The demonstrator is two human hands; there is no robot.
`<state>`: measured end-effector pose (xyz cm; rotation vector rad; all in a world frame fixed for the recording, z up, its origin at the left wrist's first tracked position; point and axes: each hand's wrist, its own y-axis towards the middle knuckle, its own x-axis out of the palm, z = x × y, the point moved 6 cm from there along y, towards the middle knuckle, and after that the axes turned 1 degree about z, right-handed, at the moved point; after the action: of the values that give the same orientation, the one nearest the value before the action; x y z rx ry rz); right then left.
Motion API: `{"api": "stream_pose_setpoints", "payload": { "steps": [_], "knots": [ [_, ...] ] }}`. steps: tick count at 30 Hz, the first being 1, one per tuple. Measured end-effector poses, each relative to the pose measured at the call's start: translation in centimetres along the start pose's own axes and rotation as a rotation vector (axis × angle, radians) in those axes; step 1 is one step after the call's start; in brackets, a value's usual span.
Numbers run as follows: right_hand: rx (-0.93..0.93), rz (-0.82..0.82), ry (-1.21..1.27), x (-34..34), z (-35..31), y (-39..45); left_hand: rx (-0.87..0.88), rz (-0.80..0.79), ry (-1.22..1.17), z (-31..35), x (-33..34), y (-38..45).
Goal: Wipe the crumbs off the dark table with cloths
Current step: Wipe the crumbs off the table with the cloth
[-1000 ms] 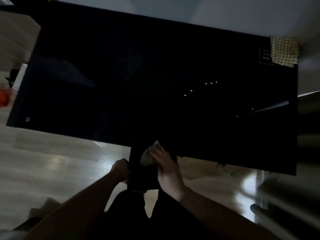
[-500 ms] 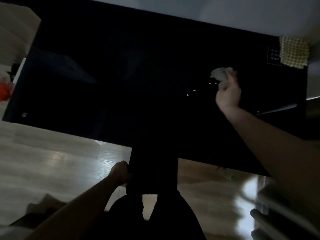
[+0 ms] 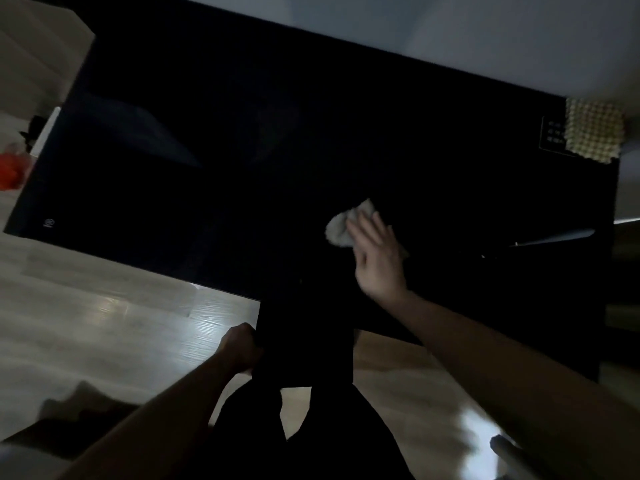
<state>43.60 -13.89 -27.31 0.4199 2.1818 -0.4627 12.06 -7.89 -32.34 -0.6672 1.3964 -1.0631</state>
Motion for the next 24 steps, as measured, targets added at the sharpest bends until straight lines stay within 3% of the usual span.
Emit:
{"api": "stream_pose_setpoints", "payload": {
  "steps": [5,8,12,14,20,24],
  "knots": [
    [-0.121,-0.102,0.119,5.2,-4.1,-8.7,0.009,0.005,0.030,0.7,-0.2,-0.3],
    [-0.073,-0.121,0.189,6.7,-5.8,-11.8,0.022,-0.015,0.029,0.9,-0.4,-0.3],
    [-0.009,-0.116,0.395,4.1,-7.6,-12.6,0.060,-0.035,0.074,0.9,-0.6,-0.2],
    [-0.010,-0.037,0.443,1.8,-7.3,-11.7,0.074,-0.057,0.099,0.9,-0.5,-0.5],
    [0.237,0.255,0.274,-5.4,0.2,-4.0,0.119,-0.060,0.112,0.2,-0.5,-0.2],
    [0.306,0.183,0.076,-4.9,4.1,-1.2,0.116,-0.045,0.117,-0.3,-0.5,0.0]
  ]
}}
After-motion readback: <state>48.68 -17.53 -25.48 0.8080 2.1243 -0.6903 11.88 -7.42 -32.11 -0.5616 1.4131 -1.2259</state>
